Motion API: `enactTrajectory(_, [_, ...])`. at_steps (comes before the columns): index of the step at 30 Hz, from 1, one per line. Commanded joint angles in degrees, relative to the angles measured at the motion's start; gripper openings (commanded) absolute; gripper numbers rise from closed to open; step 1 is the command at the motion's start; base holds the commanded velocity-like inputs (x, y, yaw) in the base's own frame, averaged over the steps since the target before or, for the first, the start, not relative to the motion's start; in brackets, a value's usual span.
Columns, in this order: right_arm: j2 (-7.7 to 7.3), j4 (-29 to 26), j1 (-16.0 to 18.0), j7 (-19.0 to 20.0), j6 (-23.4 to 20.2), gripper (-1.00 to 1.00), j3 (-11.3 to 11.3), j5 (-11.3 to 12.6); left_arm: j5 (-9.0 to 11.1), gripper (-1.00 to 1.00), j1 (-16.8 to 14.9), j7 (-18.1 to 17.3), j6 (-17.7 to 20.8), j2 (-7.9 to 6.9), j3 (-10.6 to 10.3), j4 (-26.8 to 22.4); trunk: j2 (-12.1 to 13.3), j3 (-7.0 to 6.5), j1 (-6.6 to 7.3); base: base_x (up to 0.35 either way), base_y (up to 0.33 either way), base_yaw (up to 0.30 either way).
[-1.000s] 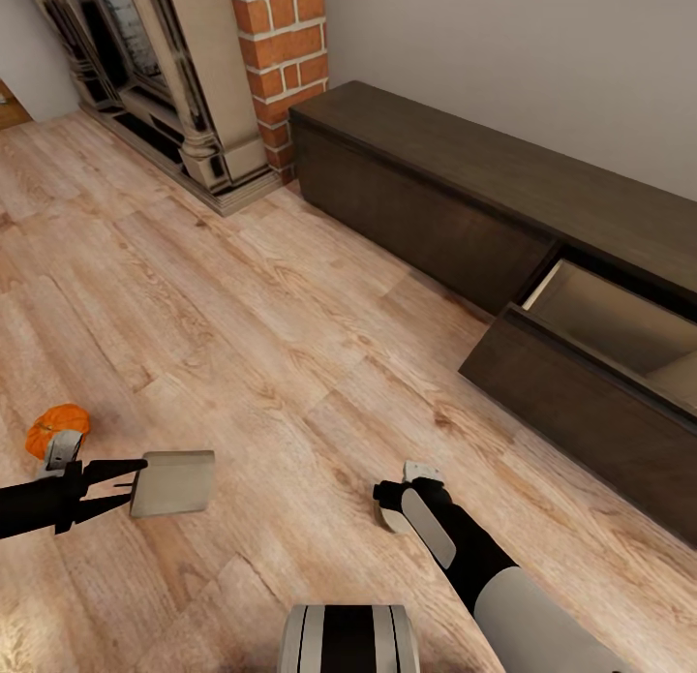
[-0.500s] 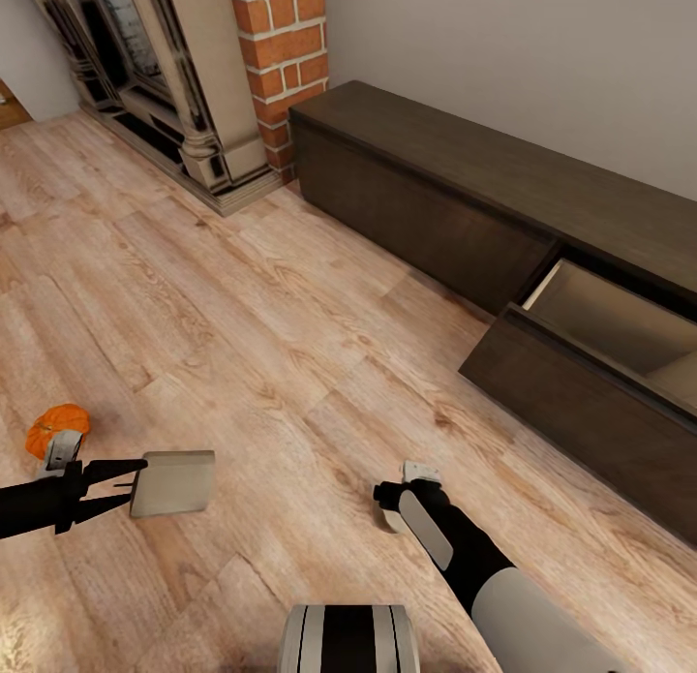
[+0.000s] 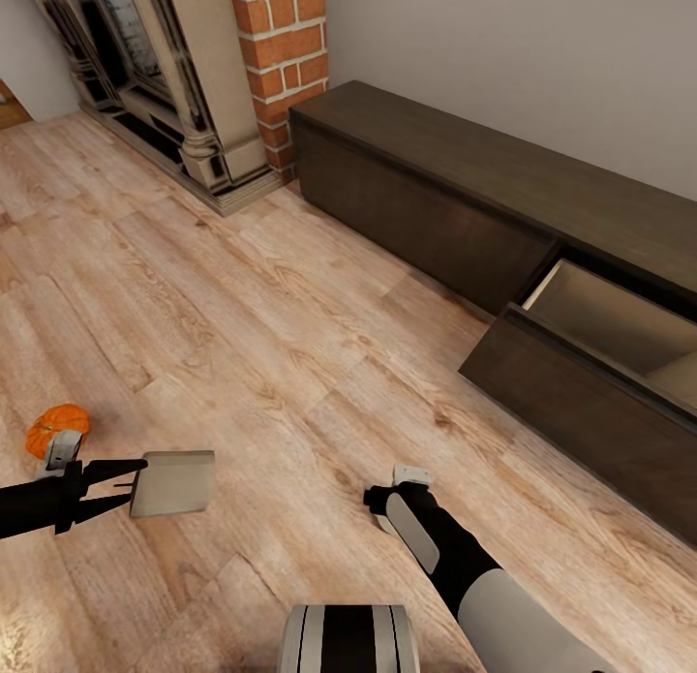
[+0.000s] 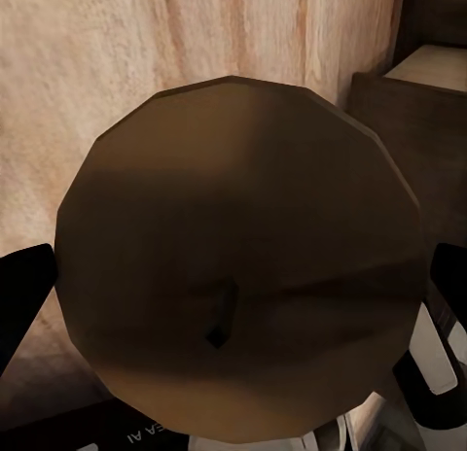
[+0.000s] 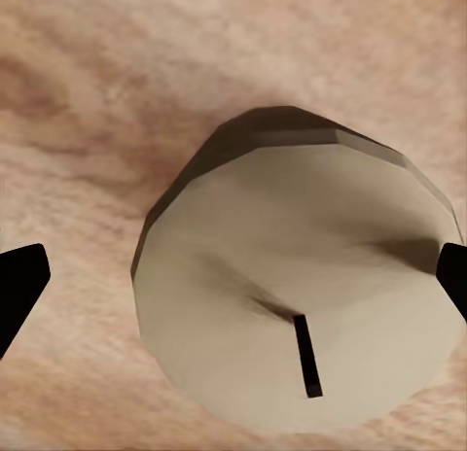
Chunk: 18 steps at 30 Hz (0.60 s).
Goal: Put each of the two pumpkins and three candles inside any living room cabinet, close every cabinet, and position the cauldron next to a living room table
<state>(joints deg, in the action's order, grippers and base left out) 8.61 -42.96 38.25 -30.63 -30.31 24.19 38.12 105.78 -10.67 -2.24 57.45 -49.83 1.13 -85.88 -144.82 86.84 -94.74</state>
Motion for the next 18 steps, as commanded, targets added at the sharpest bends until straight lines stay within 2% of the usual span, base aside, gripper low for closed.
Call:
enactTrajectory(1, [-0.01,1.05,-0.01,-0.38,0.43,1.00,0.21,2.24,-0.22,-1.00,-0.05,-0.13,0.21,-0.01,0.01,0.01,-0.01,0.05,0.00,0.000,0.000,0.000])
enactTrajectory(10, [0.00,2.78,1.23,-1.18,0.56,1.00,0.23,1.25,-0.22,-1.00,-0.05,-0.13,0.21,0.00,0.01,0.02,-0.01,0.05,0.00,0.000,0.000,0.000])
enactTrajectory(18, [0.00,4.38,1.63,-1.62,2.32,1.00,0.24,0.97,-0.22,-1.00,-0.05,-0.13,0.21,-0.01,0.01,0.01,-0.01,0.05,0.00,0.000,0.000,0.000])
